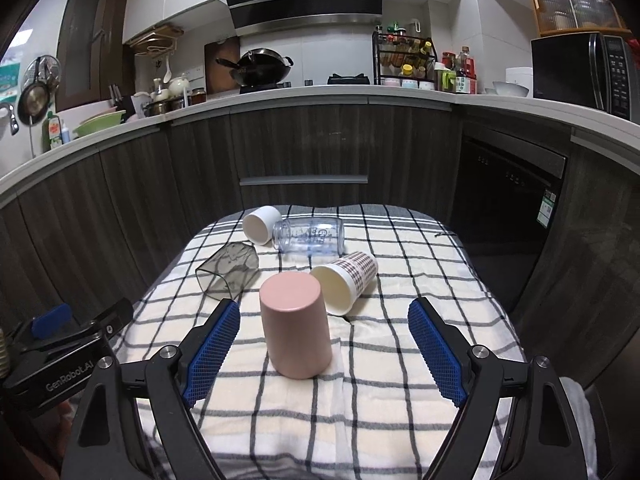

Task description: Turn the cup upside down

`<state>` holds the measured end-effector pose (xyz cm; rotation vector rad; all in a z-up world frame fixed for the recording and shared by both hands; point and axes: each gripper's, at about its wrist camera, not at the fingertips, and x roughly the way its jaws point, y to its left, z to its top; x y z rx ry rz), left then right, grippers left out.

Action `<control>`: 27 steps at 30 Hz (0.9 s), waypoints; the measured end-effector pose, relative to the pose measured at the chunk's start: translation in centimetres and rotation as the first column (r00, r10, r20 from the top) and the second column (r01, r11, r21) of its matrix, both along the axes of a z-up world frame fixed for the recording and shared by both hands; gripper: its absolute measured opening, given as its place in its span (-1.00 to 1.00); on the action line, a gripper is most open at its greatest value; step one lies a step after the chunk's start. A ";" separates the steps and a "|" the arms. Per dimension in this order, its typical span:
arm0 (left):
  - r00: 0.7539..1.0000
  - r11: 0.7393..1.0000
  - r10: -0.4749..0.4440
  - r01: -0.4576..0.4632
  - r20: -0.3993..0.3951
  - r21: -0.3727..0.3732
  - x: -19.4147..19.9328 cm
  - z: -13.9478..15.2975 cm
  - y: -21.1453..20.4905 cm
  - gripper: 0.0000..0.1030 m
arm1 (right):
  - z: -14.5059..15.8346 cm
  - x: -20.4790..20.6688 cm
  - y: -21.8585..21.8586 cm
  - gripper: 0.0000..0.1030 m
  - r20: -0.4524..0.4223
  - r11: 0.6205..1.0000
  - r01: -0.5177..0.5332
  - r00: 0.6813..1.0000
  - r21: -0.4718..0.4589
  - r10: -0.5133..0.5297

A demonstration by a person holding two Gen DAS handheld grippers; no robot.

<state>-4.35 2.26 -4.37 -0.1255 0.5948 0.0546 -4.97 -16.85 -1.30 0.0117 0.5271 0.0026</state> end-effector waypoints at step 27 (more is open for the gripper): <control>0.995 0.999 0.002 -0.007 0.100 0.052 -5.6 8.0 -1.1 0.98 | 8.1 -6.6 -1.1 0.76 0.112 0.999 0.002 0.994 0.032 -0.006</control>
